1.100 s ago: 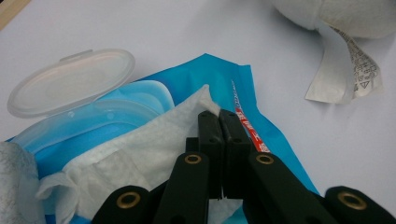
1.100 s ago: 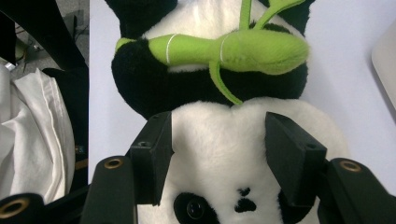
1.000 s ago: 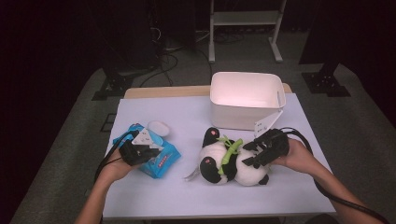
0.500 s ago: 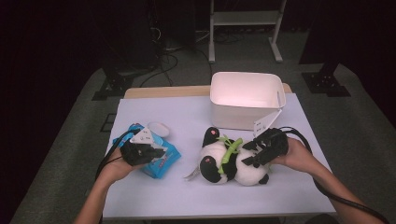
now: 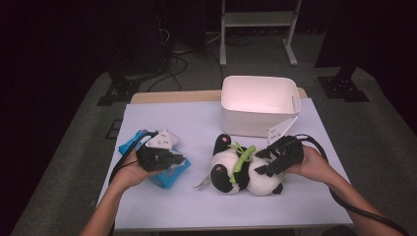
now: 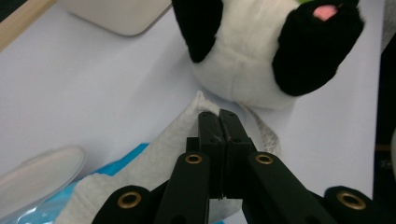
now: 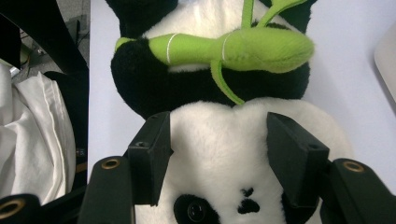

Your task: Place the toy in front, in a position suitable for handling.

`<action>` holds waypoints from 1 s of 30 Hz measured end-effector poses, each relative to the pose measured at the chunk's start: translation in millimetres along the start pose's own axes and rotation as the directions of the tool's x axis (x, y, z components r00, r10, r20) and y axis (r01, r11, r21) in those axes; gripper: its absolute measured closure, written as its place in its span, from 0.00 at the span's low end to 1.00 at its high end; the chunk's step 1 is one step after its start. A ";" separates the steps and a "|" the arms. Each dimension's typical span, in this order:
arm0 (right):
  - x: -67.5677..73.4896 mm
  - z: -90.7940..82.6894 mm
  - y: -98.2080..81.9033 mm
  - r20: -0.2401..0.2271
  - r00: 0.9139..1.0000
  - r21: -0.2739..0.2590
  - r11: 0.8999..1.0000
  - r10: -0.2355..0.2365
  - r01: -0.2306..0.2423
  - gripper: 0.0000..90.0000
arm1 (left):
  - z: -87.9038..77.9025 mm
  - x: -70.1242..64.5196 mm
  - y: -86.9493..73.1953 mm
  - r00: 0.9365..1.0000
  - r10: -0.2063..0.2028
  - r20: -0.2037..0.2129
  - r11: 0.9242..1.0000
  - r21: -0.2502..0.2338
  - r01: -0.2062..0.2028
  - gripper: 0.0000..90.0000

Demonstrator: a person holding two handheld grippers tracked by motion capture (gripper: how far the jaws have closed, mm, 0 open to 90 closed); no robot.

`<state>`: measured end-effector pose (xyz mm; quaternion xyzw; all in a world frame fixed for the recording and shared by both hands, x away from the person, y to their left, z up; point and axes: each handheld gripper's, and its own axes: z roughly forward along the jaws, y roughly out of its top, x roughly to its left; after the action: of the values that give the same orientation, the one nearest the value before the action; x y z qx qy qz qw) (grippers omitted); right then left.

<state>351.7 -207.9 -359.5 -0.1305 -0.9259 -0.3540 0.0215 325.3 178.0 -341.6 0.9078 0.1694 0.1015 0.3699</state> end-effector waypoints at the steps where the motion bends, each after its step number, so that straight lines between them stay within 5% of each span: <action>1: 0.0 0.0 -0.1 0.000 1.000 -0.001 1.000 -0.001 0.001 0.45 | 0.0 -1.0 2.3 1.000 0.005 0.005 1.000 0.000 -0.005 0.99; 6: -0.2 0.5 -0.6 0.000 1.000 -0.005 1.000 -0.002 0.002 0.45 | 3.1 -11.8 22.8 0.997 0.043 0.071 0.998 -0.055 -0.039 0.99; 13: 1.0 -1.3 -1.2 0.000 1.000 -0.013 1.000 -0.002 0.002 0.44 | 17.5 -30.5 74.2 0.979 0.162 0.127 0.985 -0.073 -0.154 0.99; 20: -2.1 -20.2 -10.9 0.006 1.000 -0.046 0.999 0.019 -0.019 0.44 | 39.8 -46.9 127.2 0.950 0.262 0.168 0.965 -0.059 -0.255 0.99; 30: 2.6 -60.7 -53.1 0.045 0.996 -0.085 0.993 0.081 -0.077 0.44 | 75.9 -75.2 188.3 0.899 0.378 0.220 0.924 -0.025 -0.382 0.99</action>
<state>332.3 -285.4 -348.3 -0.1762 -0.9046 -0.3881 0.0075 323.2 -25.1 -266.6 0.9324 -0.0520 0.0684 0.3510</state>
